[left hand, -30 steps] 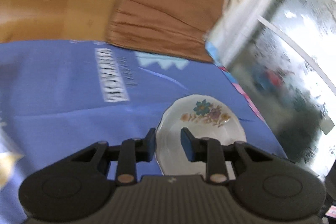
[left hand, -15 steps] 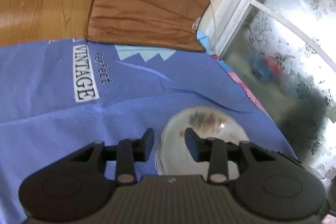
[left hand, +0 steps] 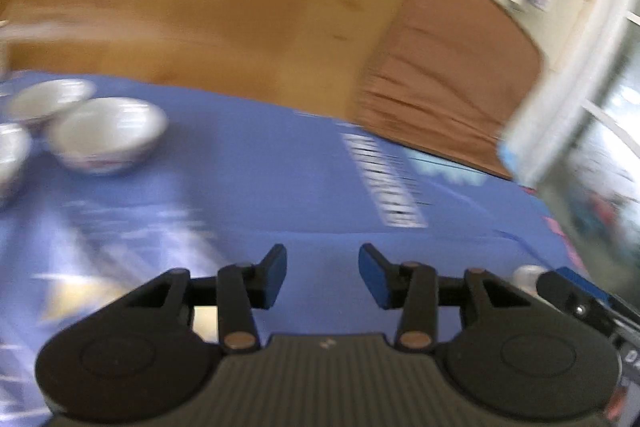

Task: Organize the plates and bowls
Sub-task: 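Move the open right gripper back toward the white flowered bowls, then close the right gripper on the rim of a white flowered bowl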

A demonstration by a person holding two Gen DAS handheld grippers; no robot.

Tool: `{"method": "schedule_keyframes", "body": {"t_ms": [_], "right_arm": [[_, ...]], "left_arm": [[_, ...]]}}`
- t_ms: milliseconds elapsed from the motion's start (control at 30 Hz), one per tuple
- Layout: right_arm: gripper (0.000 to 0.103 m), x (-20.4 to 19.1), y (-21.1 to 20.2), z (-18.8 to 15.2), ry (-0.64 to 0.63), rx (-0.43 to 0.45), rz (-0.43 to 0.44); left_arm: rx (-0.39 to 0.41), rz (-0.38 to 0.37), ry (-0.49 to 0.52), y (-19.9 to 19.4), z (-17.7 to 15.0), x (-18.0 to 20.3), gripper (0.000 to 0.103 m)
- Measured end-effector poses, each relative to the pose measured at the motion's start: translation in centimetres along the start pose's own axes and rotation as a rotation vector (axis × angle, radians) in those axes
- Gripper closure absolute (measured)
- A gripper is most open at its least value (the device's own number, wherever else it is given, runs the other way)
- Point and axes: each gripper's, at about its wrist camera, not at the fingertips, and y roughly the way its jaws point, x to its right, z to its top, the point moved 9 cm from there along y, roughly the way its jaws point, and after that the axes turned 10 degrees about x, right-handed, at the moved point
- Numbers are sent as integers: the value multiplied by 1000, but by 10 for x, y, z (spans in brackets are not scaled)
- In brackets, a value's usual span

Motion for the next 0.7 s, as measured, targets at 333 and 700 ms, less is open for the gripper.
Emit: {"method": "schedule_keyframes", "body": {"t_ms": [333, 700], "right_arm": [[70, -126, 43, -34, 44, -230, 274], [69, -179, 75, -40, 33, -343, 337]], "left_arm": [[73, 258, -87, -45, 5, -125, 62], [119, 323, -72, -54, 1, -156, 62]]}}
